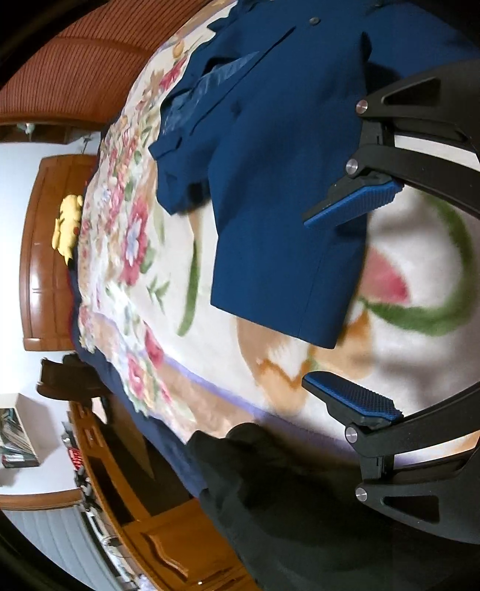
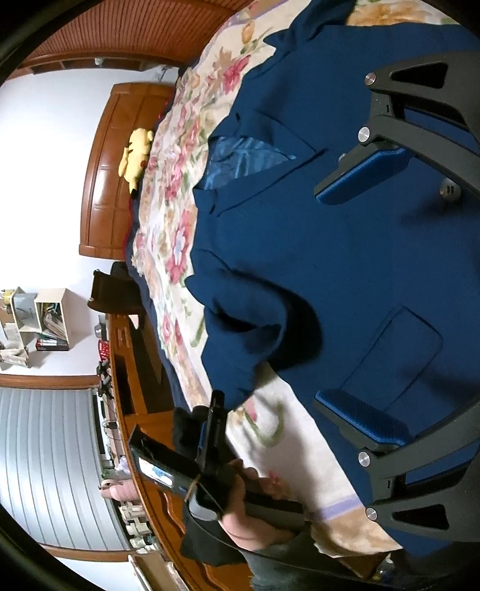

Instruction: Fold large clothes

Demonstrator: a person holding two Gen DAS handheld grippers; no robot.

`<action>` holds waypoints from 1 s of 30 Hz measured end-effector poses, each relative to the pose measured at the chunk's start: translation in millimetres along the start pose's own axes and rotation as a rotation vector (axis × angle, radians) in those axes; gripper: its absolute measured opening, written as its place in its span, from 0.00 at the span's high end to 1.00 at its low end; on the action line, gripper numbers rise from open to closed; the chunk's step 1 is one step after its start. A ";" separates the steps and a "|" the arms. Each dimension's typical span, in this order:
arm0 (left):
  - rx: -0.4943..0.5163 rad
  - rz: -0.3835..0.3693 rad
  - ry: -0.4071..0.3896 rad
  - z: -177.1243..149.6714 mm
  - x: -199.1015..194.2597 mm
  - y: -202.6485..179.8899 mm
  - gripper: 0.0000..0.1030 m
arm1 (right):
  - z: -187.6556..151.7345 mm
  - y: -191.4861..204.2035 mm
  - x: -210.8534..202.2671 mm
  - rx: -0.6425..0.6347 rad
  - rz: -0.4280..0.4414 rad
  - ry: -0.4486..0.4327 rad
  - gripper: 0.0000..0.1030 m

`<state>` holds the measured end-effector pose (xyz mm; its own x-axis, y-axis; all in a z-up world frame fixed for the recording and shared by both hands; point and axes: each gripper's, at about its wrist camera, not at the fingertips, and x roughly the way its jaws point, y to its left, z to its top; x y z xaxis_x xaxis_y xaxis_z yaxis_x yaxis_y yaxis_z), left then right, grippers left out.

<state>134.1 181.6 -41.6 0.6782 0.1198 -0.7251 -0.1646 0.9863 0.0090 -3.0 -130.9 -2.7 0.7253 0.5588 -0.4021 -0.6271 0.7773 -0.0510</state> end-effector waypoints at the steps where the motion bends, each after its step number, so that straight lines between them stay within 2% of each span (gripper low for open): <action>1: -0.006 -0.002 0.008 0.9 4.1 1.3 0.23 | -0.2 -0.1 1.9 -0.002 0.000 0.006 0.03; 9: 0.008 0.030 0.064 2.6 28.7 -1.2 0.23 | 3.0 4.0 11.9 0.002 -0.002 0.037 0.03; 15: -0.007 0.012 0.107 -0.7 41.4 1.9 0.24 | 2.1 7.9 15.9 -0.005 -0.007 0.049 0.03; 16: -0.006 0.003 0.108 -1.5 41.9 1.7 0.28 | 2.1 8.5 15.9 -0.005 -0.007 0.051 0.03; 17: -0.003 -0.007 0.110 -1.9 42.1 0.4 0.43 | 2.2 8.9 16.3 -0.005 -0.007 0.052 0.03; 19: 0.021 -0.008 0.110 -1.3 41.5 -5.7 0.62 | 2.2 9.1 16.9 0.000 -0.009 0.057 0.03; 20: 0.037 -0.027 0.107 -0.8 39.2 -9.8 0.78 | 2.3 7.9 16.9 0.003 -0.008 0.057 0.03; 21: 0.048 -0.039 0.103 -0.2 36.5 -14.2 0.87 | 2.2 7.4 16.1 0.006 -0.006 0.055 0.03; 24: 0.094 -0.033 0.063 2.7 19.6 -33.3 0.88 | 3.4 6.3 8.2 -0.011 -0.022 0.044 0.03; 27: 0.112 -0.066 -0.004 9.7 -9.5 -56.9 0.88 | 4.7 0.5 -8.5 -0.045 -0.078 0.013 0.03; 30: 0.148 -0.115 -0.074 16.4 -42.9 -90.4 0.88 | 3.9 -15.8 -27.1 -0.025 -0.102 -0.010 0.03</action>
<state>131.6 89.1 0.0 0.7380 0.0079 -0.6747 0.0206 0.9992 0.0344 -11.7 -157.3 12.6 0.7886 0.4800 -0.3843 -0.5564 0.8231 -0.1137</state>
